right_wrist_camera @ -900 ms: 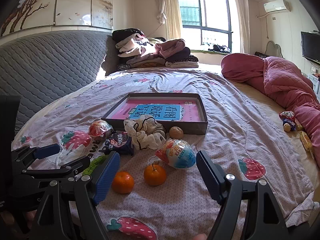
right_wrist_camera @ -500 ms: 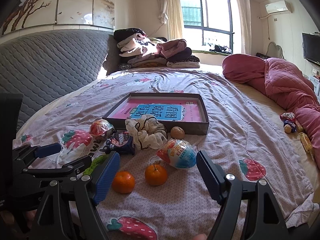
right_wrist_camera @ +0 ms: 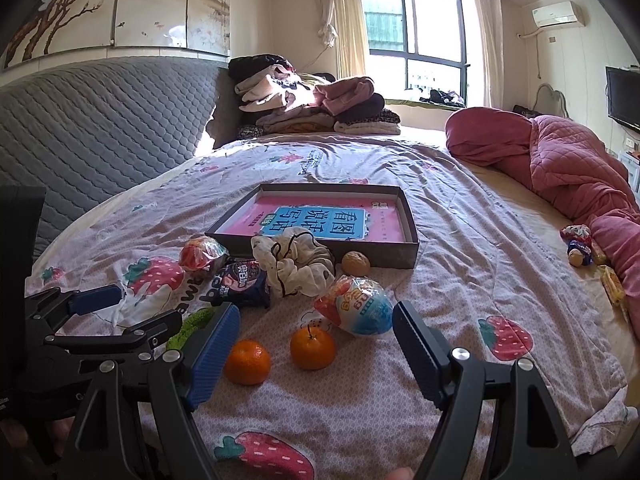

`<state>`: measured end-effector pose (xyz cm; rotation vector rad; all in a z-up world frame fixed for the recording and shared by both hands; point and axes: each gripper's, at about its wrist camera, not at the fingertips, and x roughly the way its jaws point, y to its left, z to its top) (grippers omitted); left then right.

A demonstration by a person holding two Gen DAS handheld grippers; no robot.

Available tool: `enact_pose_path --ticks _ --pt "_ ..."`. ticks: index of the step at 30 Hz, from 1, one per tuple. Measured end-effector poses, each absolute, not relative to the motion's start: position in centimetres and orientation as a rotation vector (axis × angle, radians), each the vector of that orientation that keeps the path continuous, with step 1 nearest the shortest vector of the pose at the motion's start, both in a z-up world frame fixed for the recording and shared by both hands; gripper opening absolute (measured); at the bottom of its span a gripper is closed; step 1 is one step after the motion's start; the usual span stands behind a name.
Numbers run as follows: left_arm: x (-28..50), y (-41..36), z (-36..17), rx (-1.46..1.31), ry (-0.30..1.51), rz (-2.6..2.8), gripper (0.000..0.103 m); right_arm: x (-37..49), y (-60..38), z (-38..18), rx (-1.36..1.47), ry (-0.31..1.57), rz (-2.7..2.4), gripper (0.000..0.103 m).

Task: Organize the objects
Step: 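Move left tool toward green fuzzy ring while right tool approaches a mandarin orange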

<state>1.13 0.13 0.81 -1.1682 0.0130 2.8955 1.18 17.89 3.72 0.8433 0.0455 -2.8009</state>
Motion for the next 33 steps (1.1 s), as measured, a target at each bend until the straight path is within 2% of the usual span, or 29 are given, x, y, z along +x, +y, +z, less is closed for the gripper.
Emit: enact_pose_path --ticks 23,33 --pt "1.8 -0.6 -0.5 -1.276 0.025 2.855 0.082 1.1 17.9 2.2 0.965 0.063 -2.731 0.078" --pt "0.9 -1.0 -2.0 -1.367 0.018 2.820 0.082 0.0 18.6 0.5 1.077 -0.005 -2.710 0.078"
